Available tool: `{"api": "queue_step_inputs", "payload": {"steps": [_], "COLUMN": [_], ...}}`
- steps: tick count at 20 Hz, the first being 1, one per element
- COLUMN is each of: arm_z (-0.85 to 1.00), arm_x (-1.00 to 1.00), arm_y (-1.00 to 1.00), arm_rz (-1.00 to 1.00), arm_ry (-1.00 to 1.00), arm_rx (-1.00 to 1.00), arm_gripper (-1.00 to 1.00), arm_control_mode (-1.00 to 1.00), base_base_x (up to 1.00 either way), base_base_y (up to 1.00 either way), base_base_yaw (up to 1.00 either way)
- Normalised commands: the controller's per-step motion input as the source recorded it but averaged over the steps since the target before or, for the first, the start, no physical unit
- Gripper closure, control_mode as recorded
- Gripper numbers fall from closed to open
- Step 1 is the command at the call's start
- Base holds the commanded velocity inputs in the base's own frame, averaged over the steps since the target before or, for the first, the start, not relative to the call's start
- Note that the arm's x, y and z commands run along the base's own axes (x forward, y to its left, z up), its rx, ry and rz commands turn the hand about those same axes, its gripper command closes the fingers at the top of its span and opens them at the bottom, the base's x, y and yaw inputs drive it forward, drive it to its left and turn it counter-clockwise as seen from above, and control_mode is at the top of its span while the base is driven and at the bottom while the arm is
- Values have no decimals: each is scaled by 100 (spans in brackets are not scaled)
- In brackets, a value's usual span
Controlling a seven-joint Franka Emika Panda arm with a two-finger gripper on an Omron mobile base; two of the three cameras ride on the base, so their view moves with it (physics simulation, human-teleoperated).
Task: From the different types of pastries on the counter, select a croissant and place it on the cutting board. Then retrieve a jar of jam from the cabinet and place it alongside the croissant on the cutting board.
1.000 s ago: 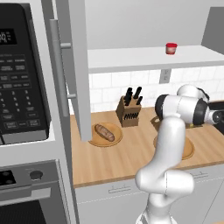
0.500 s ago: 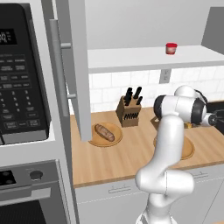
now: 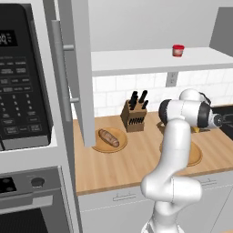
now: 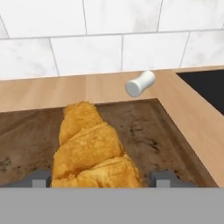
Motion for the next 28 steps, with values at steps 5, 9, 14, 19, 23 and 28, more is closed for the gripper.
{"api": "queue_step_inputs", "payload": {"steps": [5,9,14,19,23,28], "arm_z": [0,0,36,47,79,100], "arm_x": [-6,0,0,0,-12,-16], "arm_y": [-18,-7,0,0,0,0], "arm_rz": [-2,0,-1,-3,-8,-12], "arm_ry": [0,-1,-11,-2,0,0], "arm_rx": [0,0,0,0,0,0], "arm_gripper": [-100,-100,-100,-100,-100,-100], "arm_control_mode": [-100,-100,-100,-100,-100,-100], "base_base_x": [0,0,0,0,0,0], "base_base_y": [0,0,0,0,0,0], "base_base_yaw": [0,0,0,0,0,0]}}
